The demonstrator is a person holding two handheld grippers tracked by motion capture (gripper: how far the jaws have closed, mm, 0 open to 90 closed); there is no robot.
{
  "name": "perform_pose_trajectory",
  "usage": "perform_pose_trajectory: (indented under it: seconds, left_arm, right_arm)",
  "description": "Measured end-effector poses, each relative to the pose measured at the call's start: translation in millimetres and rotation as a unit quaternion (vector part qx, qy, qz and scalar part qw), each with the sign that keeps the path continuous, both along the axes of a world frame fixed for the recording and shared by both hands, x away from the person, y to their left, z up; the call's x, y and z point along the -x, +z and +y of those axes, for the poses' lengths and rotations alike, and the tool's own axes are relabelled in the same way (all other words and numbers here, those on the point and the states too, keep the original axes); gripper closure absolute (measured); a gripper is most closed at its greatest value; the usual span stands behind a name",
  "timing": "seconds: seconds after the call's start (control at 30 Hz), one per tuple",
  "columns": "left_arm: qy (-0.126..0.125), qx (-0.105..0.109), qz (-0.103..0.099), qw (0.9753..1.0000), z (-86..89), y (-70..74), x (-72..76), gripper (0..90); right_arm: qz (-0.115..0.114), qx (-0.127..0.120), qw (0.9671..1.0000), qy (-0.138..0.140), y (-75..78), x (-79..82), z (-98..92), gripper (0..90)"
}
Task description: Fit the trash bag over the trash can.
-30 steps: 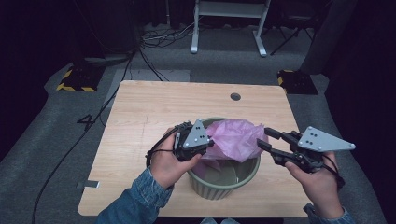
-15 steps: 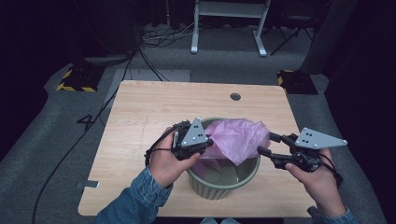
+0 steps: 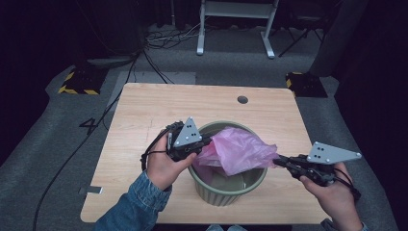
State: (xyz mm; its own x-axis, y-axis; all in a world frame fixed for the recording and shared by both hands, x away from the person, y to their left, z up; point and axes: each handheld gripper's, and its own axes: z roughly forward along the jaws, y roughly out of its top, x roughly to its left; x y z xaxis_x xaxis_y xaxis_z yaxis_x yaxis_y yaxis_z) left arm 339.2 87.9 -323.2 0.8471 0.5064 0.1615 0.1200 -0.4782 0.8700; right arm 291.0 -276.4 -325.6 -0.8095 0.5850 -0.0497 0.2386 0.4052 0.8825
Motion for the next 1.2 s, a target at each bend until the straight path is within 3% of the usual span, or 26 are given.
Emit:
perform_pose_trajectory:
  seconds: [0.13,0.3,0.37,0.47,0.63,0.8,0.97,1.1,1.2]
  left_arm:
    - [-0.008,0.005,-0.003,1.0,-0.6,0.0,0.5,84.7]
    - [-0.029,0.006,-0.036,0.9989,-11.9,0.0,8.3,58.0]
    - [-0.056,0.012,-0.054,0.9969,-17.8,1.2,13.7,46.9]
    - [-0.079,0.009,-0.077,0.9939,-24.7,3.6,20.1,37.7]
    - [-0.087,-0.003,-0.09,0.9921,-28.7,5.4,25.9,33.3]
    - [-0.09,0.001,-0.104,0.9905,-26.5,10.1,32.4,30.8]
    - [-0.109,0.013,-0.119,0.9868,-31.0,17.6,40.9,29.6]
    - [-0.127,0.0,-0.116,0.9851,-41.4,18.2,43.5,28.4]
    - [-0.129,-0.008,-0.112,0.9853,-48.3,14.9,39.9,29.1]
  right_arm:
    - [0.001,-0.007,0.9999,-0.01,-2.9,6.1,-10.6,90.0]
    - [-0.005,-0.007,0.9999,-0.013,-2.3,9.3,-12.6,90.0]
    - [-0.007,-0.009,0.9998,-0.013,-0.3,9.4,-11.3,90.0]
    - [-0.009,-0.01,0.9998,-0.011,1.8,9.5,-8.6,90.0]
    - [-0.012,-0.013,0.9998,-0.013,5.9,8.8,-1.7,90.0]
    - [-0.01,-0.006,0.9996,-0.027,9.1,6.1,2.9,90.0]
    - [-0.002,-0.004,0.9993,-0.038,8.8,3.5,4.8,90.0]
    - [0.002,-0.004,0.9995,-0.032,8.3,3.7,9.6,90.0]
    - [0.014,-0.019,0.9997,-0.008,7.8,3.4,14.7,90.0]
